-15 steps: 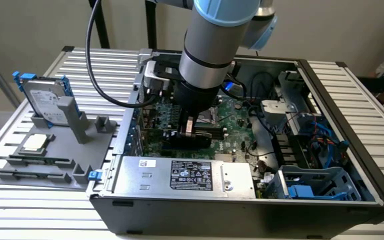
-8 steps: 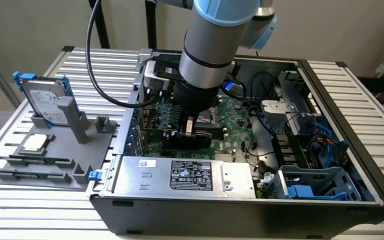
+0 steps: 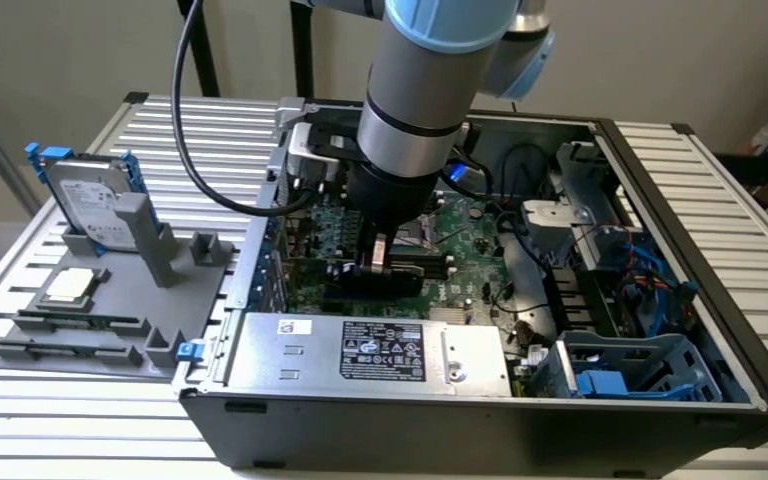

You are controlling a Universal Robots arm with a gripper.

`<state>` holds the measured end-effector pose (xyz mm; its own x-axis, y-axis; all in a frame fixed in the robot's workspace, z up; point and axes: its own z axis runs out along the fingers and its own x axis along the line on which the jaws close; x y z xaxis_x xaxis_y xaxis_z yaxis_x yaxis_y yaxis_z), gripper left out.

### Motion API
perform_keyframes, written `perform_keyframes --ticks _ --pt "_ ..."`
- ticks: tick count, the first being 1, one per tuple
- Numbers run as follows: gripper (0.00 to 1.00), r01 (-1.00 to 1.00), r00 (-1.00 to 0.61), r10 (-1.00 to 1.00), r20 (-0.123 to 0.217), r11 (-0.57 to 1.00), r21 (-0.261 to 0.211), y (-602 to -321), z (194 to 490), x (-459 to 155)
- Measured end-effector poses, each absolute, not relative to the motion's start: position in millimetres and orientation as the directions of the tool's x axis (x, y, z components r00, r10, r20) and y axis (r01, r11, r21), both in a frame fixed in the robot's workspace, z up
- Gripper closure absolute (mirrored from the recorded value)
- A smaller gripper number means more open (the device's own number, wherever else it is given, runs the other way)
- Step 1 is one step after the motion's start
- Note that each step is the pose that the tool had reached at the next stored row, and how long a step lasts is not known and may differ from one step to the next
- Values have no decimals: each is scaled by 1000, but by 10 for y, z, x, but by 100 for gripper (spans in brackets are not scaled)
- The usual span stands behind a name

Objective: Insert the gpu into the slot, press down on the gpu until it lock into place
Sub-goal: 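Insert the gpu into the slot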

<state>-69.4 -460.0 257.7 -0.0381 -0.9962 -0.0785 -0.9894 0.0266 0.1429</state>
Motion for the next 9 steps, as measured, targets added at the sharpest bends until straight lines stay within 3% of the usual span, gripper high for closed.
perform_keyframes --ticks 9 --pt "74 -990 -38 -996 -79 26 142 -4599 2562 -695"
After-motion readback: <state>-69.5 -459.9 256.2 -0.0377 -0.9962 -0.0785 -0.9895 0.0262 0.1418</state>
